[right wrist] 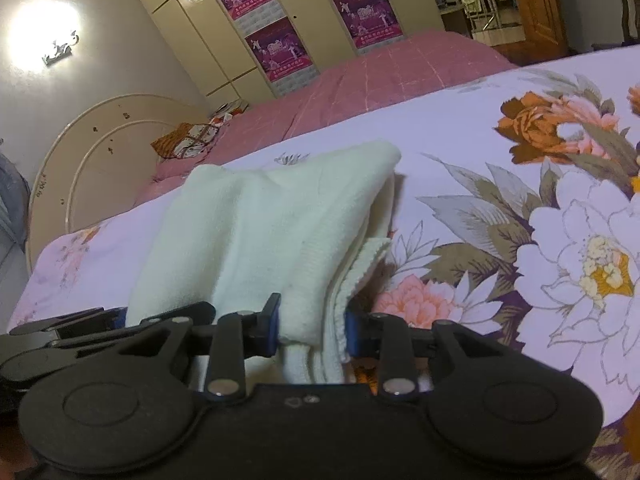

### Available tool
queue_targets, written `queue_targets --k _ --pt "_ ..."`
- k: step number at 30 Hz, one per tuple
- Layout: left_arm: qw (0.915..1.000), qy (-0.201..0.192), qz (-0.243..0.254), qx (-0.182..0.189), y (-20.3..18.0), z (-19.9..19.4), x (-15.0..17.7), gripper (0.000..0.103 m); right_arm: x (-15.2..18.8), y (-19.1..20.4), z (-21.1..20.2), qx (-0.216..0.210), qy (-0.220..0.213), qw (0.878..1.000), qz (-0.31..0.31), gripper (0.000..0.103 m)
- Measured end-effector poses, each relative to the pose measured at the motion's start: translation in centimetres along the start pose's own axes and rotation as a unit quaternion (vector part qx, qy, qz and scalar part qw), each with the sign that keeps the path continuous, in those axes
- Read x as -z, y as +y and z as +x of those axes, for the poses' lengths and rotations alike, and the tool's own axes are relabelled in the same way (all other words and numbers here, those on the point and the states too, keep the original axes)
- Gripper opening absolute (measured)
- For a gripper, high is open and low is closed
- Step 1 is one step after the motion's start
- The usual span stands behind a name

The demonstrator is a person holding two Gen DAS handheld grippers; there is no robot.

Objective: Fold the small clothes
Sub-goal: 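Pinch the folded sweater edge with both grippers and press it flat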

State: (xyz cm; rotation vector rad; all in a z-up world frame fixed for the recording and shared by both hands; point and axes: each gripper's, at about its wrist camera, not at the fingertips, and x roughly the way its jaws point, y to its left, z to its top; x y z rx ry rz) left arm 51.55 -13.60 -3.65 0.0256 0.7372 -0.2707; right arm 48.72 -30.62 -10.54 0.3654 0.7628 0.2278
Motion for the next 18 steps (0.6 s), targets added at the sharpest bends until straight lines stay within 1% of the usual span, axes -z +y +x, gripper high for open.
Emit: queue_targets --k 6,10,15,18 --pt "0.9997 -0.014 -0.007 0.021 1.0 -1.2 0.3 0.035 -0.1 2.4 -1.2 0.028 -0.018 0.999 -0.035 0.028" --pt "0.9990 -0.031 -0.001 0.031 2.1 -3.1 0.4 0.035 -0.2 4.1 -2.3 0.042 -0.031 0.997 -0.052 0.028" --pt "0.9984 -0.048 -0.003 0.030 5.2 -6.3 0.9 0.035 0.0 7.8 -3.4 0.045 -0.046 0.995 -0.080 0.028" --pt "0.9983 -0.053 -0.011 0.020 8.2 -8.6 1.6 0.035 0.5 10.7 -3.4 0.036 -0.046 0.994 -0.092 0.028"
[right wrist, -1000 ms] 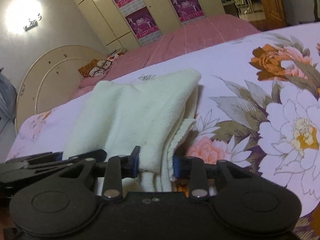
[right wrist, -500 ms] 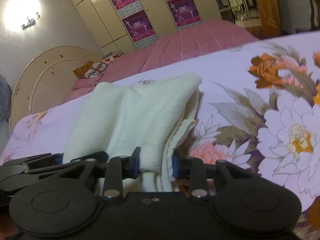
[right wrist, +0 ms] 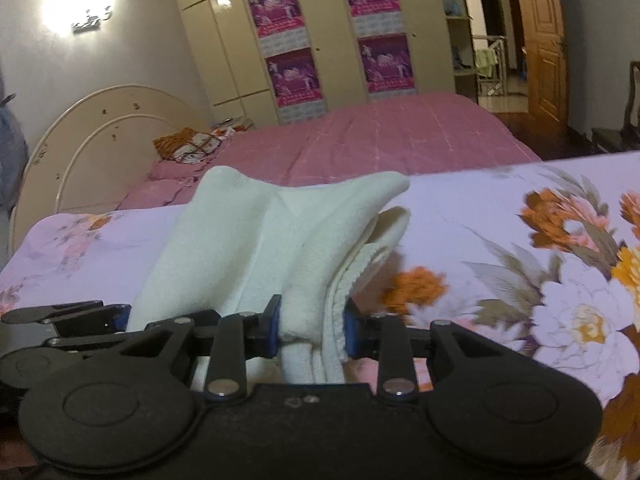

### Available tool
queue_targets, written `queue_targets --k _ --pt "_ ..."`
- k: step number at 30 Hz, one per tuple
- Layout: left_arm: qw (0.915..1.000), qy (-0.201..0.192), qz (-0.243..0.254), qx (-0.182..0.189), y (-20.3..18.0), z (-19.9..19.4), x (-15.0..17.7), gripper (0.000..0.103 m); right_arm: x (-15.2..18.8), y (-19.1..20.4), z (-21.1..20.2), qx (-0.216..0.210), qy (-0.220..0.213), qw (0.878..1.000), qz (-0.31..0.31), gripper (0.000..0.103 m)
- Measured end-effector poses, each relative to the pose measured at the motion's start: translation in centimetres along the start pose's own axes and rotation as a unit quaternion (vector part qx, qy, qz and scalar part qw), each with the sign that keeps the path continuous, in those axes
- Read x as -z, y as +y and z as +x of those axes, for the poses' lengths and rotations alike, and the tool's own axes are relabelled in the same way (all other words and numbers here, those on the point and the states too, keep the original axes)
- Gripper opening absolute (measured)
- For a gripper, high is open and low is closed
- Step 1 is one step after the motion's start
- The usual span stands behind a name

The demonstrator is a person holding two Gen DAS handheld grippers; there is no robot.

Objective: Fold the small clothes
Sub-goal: 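Pinch the folded sweater edge with both grippers and press it flat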

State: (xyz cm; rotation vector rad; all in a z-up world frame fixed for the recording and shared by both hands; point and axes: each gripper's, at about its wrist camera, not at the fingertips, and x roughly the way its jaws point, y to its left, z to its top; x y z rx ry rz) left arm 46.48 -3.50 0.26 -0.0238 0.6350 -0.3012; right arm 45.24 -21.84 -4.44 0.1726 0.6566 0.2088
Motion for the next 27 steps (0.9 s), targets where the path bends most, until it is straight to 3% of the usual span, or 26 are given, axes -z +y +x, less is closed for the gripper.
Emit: queue_targets --k 9,16,22,27 --pt "0.9979 0.006 -0.040 -0.051 9.9 -6.5 3.8 0.035 1.6 10.1 1.7 -0.055 0.025 0.997 -0.041 0.028" --pt "0.9945 0.017 -0.069 -0.078 14.8 -9.3 7.2 0.035 3.5 16.3 3.0 -0.089 0.051 0.993 -0.056 0.028" --pt "0.9931 0.038 -0.083 -0.073 17.0 -8.9 9.8 0.035 4.9 18.4 3.5 -0.099 0.074 0.991 -0.054 0.028" --pt "0.9943 0.036 -0.077 -0.065 17.0 -8.6 11.2 0.041 6.7 17.2 4.4 -0.091 0.099 0.991 -0.020 0.029"
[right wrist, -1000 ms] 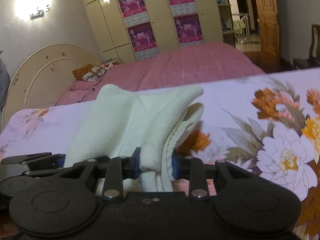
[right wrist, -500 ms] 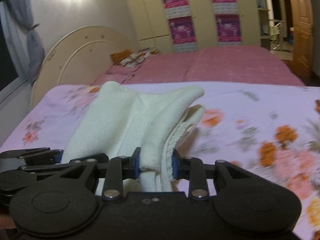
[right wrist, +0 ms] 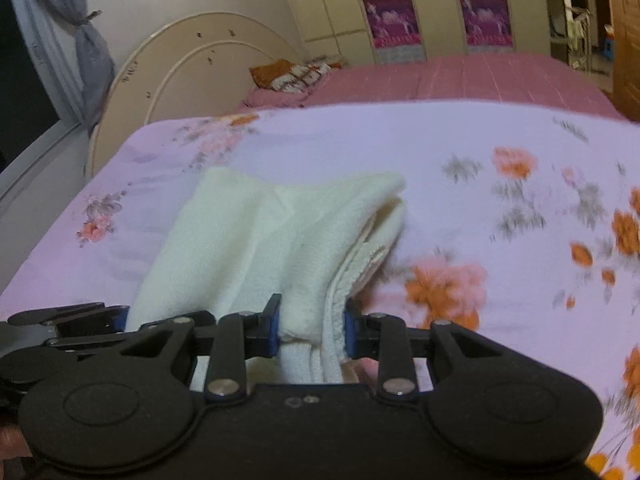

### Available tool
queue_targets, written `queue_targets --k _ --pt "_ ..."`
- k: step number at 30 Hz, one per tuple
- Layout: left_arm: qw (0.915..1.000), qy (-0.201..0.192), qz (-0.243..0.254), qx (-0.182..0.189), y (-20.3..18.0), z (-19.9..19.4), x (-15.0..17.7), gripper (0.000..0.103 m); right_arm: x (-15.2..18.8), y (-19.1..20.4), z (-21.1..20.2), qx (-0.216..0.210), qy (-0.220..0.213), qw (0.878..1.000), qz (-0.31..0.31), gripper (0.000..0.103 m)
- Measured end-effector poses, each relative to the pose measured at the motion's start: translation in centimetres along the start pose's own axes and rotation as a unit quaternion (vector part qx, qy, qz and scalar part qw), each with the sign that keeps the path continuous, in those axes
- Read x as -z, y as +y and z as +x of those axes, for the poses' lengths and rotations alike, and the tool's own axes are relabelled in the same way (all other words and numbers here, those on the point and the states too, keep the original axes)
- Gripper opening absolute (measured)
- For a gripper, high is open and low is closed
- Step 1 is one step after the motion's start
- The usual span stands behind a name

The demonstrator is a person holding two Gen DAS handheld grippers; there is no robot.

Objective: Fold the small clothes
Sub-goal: 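Pinch the folded sweater edge with both grippers and press it flat, then open both grippers and release the folded sweater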

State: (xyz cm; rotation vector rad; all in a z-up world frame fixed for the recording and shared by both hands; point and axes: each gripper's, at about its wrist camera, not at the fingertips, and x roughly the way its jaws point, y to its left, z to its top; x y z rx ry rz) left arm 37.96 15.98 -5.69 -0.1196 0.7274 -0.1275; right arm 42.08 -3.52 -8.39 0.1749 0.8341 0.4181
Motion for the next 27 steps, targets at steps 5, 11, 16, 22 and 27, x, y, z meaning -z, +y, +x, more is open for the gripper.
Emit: queue_targets --k 5,11,16,22,27 --pt "1.0000 -0.001 0.003 0.001 1.2 0.0 0.5 0.074 1.3 -2.7 0.3 -0.013 0.000 0.998 0.056 0.042" --pt "0.9967 -0.060 -0.046 0.029 4.9 -3.2 -0.5 0.059 0.3 -4.0 -2.8 -0.016 -0.051 0.996 0.071 0.040" --pt "0.9956 -0.066 0.005 0.066 2.6 -0.6 -3.5 0.057 -2.4 -3.9 0.2 -0.033 -0.037 0.995 0.086 0.025" --pt "0.9984 -0.013 0.025 0.049 1.8 4.5 -3.9 0.053 -3.8 -3.2 3.8 0.014 -0.013 0.999 0.044 0.008" --pt "0.9976 -0.018 0.047 0.048 1.2 4.0 -3.4 0.053 -3.3 -3.2 3.9 0.021 -0.011 0.999 0.026 0.013"
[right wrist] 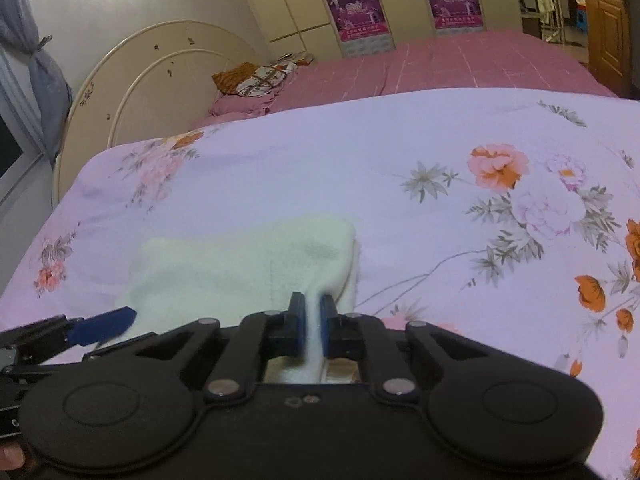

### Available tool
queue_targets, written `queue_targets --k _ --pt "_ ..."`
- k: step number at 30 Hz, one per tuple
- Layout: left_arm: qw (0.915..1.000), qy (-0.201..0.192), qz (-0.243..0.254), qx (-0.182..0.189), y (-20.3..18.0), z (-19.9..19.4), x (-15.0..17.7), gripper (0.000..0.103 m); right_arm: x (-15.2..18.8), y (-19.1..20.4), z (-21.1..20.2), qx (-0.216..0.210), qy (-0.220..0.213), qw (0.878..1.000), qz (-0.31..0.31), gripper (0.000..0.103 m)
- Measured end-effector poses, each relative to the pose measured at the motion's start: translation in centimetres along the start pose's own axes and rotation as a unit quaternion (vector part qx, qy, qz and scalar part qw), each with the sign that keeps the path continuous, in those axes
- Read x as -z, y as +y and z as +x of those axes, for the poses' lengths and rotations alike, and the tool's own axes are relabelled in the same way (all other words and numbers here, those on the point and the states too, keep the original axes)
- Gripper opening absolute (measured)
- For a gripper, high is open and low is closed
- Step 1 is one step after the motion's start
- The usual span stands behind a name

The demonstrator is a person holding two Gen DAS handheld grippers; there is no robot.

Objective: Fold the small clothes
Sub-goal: 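Open both grippers and release the folded sweater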

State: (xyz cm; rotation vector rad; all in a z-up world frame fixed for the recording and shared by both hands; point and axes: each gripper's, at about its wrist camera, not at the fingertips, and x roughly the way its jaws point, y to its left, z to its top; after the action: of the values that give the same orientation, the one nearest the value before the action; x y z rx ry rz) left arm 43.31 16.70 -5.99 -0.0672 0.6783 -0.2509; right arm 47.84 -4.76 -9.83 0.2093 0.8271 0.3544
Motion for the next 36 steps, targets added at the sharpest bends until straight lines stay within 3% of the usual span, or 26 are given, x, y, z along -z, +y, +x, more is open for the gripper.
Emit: queue_targets --k 2,5,10,15,20,23,26,31,36 --pt "0.9999 -0.009 -0.004 0.007 0.1 -1.4 -0.1 0.053 0.2 0.0 -0.8 0.011 -0.008 1.000 0.006 0.021" --pt "0.9996 -0.029 -0.003 0.003 -0.1 -4.2 0.7 0.053 0.9 0.8 -3.7 0.006 -0.034 0.999 -0.009 0.020" --pt "0.9994 -0.027 -0.010 -0.022 -0.6 -7.6 3.6 0.053 4.5 3.6 -7.9 0.000 -0.042 0.994 -0.099 0.015" --pt "0.9990 0.009 -0.028 -0.033 -0.2 -6.9 6.0 0.053 7.6 6.1 -8.1 0.031 -0.031 0.979 -0.199 0.012" --pt "0.9983 0.017 -0.049 -0.025 -0.4 -6.3 6.9 0.053 7.7 4.8 -6.3 0.061 -0.013 0.983 -0.171 0.010" --pt "0.9981 0.010 -0.052 -0.032 -0.8 -8.1 7.2 0.053 7.8 4.7 -7.3 0.078 -0.011 0.982 -0.171 0.014" --pt "0.9976 0.012 -0.057 -0.038 -1.0 -10.1 8.3 0.053 8.3 5.1 -10.2 0.066 -0.026 0.981 -0.178 0.018" --pt "0.9959 0.028 -0.071 -0.050 -1.6 -11.4 10.7 0.053 10.6 6.3 -12.6 0.020 -0.013 0.981 -0.190 0.018" --pt "0.9935 0.032 -0.079 -0.075 -2.4 -11.6 11.4 0.054 13.0 6.4 -10.9 0.057 0.035 0.980 -0.185 0.019"
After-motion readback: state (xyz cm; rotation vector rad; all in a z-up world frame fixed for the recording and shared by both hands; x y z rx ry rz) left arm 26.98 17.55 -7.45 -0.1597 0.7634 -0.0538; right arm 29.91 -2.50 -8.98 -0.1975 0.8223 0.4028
